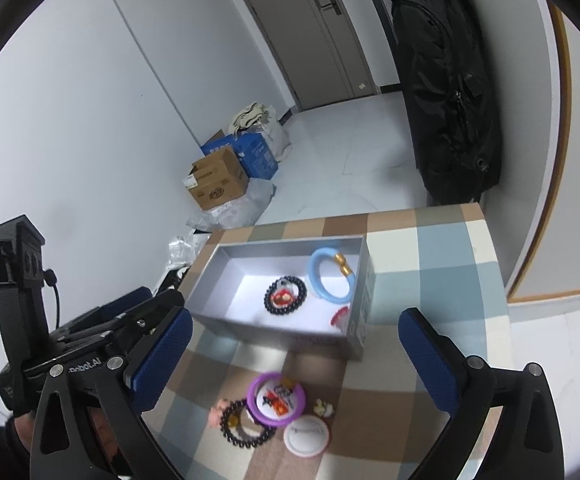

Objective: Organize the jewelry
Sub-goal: 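Withdraw both tools from the box back toward the jewelry pile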

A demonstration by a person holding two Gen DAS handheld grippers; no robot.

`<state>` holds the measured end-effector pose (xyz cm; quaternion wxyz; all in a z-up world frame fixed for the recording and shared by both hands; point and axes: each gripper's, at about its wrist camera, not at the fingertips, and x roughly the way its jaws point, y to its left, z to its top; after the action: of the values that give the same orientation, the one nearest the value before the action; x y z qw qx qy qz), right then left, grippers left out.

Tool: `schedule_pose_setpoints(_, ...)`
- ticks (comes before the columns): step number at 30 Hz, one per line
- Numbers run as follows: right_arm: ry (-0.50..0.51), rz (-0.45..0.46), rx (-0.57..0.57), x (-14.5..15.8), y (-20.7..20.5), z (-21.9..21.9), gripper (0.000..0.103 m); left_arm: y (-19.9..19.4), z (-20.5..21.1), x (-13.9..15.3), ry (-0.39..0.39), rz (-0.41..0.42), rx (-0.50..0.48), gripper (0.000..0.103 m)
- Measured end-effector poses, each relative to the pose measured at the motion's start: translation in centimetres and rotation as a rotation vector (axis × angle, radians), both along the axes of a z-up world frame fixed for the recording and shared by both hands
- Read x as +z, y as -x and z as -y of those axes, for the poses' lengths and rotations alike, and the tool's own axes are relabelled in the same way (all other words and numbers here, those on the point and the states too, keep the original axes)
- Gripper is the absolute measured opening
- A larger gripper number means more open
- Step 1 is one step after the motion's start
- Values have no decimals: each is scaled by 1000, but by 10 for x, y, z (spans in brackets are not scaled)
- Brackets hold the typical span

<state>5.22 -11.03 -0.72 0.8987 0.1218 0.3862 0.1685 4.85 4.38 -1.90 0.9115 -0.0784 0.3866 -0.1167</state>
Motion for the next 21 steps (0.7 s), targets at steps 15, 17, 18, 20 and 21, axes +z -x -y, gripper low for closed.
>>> schedule_pose_setpoints(15, 65, -85, 16, -24, 26, 5, 103, 23, 0, -40, 8, -179, -131, 80)
schedule_pose_setpoints(17, 74, -86, 17, -26, 28, 7, 103, 28, 2, -45, -23, -203, -166, 80)
schedule_pose_setpoints(18, 77, -87, 15, -26, 29, 8, 103, 31, 2, -46, -37, -204, -170, 80)
schedule_pose_setpoints(20, 78, -88, 6, -25, 29, 10, 103, 35, 3, -49, -65, -216, -189, 80)
schedule_pose_setpoints(21, 75, -89, 1, -26, 29, 12, 103, 37, 3, -52, -76, -225, -200, 80)
